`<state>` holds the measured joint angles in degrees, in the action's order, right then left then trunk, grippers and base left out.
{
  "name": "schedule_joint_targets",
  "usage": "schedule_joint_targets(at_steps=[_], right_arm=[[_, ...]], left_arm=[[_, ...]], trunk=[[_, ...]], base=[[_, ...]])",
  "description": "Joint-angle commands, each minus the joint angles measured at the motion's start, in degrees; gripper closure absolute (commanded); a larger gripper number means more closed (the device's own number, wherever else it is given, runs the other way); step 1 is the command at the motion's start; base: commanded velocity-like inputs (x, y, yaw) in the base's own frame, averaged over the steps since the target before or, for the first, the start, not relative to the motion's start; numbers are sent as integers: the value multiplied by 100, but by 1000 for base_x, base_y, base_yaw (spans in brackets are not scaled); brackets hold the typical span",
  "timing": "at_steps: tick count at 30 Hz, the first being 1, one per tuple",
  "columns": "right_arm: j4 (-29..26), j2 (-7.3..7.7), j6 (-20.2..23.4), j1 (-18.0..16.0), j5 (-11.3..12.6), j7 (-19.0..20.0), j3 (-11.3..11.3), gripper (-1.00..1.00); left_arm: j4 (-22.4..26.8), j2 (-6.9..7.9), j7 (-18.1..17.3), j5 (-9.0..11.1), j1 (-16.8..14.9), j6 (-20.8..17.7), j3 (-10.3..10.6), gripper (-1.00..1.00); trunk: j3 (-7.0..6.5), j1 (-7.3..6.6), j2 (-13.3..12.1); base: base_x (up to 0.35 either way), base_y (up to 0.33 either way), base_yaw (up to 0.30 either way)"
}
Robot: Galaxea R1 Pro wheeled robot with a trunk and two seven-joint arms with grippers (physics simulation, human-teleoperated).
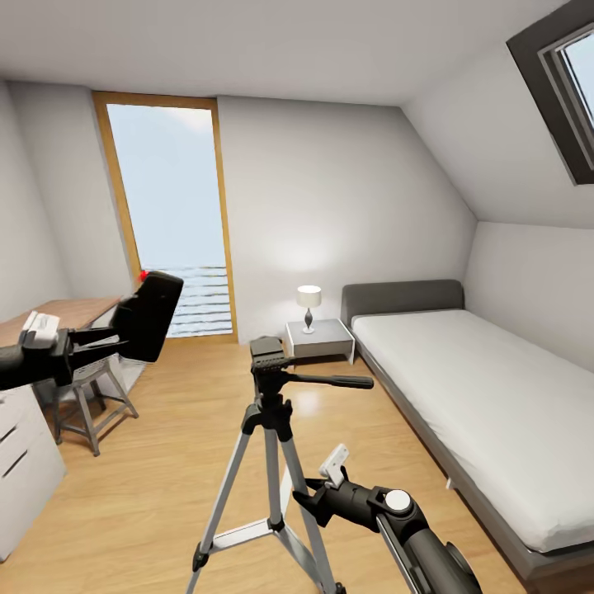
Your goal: Attach the digital camera to the camera tripod in the bedroom.
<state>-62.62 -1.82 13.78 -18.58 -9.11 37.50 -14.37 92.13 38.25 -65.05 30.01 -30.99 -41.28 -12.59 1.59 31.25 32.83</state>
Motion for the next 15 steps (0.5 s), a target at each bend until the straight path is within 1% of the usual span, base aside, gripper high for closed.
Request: schedule_joint_targets(at_steps=[1,6,7,10,12,13,15], right_arm=[[-4,-1,3,-5,-146,-9,9,100],[-4,4,-5,-5,-137,-54,5,100],[-42,-28,-9,-37,-25,-8,-14,100],[-75,-28,-42,-42,1,-7,-14,100],[-75,-28,-42,-42,-70,-7,-14,100],[-75,-28,-42,-42,-43,-7,-14,100],[-75,-28,-42,-42,-64,-7,-14,100]], left_arm=[[-2,43,-63,-21,-121,-84,86,100],[0,301,-294,-222,-615,-267,588,100],[-33,331,-243,-182,-579,-244,559,100],[-133,408,-236,-119,-482,-193,491,100],[-140,408,-236,-119,-416,-193,491,100],[-140,408,-236,-119,-383,-193,491,100],[-140,408,-236,-119,-331,-193,491,100]], trunk=[[13,3,11],[13,3,11],[12,3,11],[12,3,11],[12,3,11],[12,3,11],[12,3,11]], base=[[0,0,0],[0,0,0],[0,0,0],[0,0,0],[0,0,0],[0,0,0],[0,0,0]])
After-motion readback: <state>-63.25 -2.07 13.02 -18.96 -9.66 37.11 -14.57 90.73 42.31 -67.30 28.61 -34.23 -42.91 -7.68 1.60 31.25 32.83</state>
